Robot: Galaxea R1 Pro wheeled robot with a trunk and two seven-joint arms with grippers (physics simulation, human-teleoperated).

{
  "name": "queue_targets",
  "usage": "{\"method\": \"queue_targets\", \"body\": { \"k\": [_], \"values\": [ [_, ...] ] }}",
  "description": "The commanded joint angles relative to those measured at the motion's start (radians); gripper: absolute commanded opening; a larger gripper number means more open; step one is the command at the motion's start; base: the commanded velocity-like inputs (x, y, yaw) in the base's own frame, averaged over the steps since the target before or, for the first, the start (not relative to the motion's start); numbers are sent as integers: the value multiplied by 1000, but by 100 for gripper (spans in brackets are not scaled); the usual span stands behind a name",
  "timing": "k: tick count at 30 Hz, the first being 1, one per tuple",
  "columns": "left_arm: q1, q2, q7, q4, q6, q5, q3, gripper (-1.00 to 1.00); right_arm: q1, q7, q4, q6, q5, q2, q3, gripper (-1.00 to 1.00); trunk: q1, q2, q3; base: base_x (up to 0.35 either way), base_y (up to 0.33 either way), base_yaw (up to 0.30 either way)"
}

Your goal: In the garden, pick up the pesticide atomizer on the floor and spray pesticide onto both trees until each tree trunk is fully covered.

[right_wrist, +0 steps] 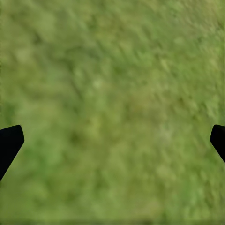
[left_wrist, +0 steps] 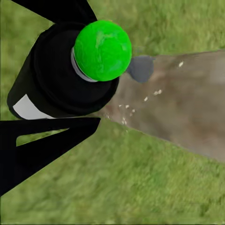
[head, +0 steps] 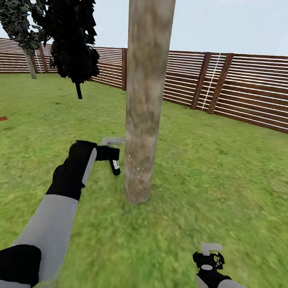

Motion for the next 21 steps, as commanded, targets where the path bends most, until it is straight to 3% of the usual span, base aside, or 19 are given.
{"method": "queue_targets", "body": {
  "k": [1, 3, 5, 16, 19, 21],
  "values": [
    [-54, -1, -11, 53, 4, -10, 3, -100, -1, -3, 5, -8, 9, 0, -9, 100, 0, 0, -1, 0, 0, 0],
    [-140, -1, -11, 127, 6, -1, 3, -100, 0, -3, 5, -8, 9, 0, -9, 100, 0, 0, -1, 0, 0, 0],
    [-191, -1, -12, 139, 7, 5, 3, -100, 2, -3, 5, -8, 9, 0, -9, 100, 0, 0, -1, 0, 0, 0],
    [-216, 0, -14, 16, 10, 8, 3, -100, 3, -3, 5, -8, 9, 0, -9, 100, 0, 0, -1, -86, 0, 0],
    [-226, -1, -13, 41, 9, 7, 1, -100, 3, -3, 5, -8, 9, 0, -9, 100, 0, 0, -1, -36, 0, 0],
    [-288, -1, -12, 108, 9, 6, 1, -100, 3, -3, 5, -8, 9, 0, -9, 100, 0, 0, -1, -6, 0, 0]
  ]
}}
